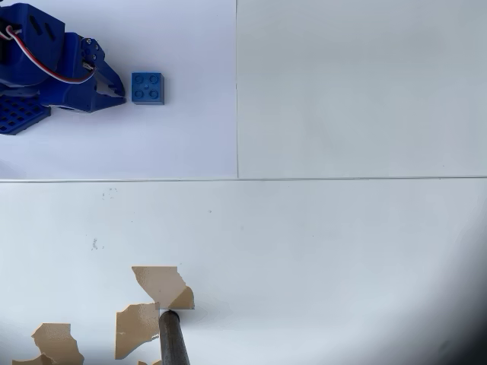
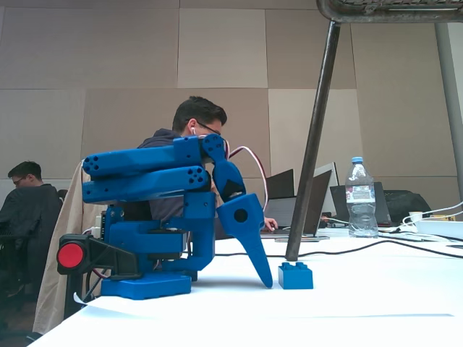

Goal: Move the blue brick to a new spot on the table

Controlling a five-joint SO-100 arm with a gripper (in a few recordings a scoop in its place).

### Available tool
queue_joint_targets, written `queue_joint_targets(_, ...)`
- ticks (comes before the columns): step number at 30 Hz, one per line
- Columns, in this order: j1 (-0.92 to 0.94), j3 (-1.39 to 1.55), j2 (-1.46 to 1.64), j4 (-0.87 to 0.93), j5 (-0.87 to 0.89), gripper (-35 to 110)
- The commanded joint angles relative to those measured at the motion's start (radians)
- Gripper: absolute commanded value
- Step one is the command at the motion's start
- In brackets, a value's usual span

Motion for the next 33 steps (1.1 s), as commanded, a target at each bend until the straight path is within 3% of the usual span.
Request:
queue_joint_targets(1,-0.071,-0.184,-0.137,0.015,0.066,0)
queue_joint_targets(7,-0.084,-0.396,-0.434,-0.060,0.095,6)
queue_joint_targets(15,0.097,-0.600,-0.695,-0.126,-0.100,32)
queue_joint_targets(23,0.176,-0.600,-0.842,-0.229,-0.241,36)
queue_joint_targets(33,0.130,-0.586,-1.000,-0.307,-0.158,37)
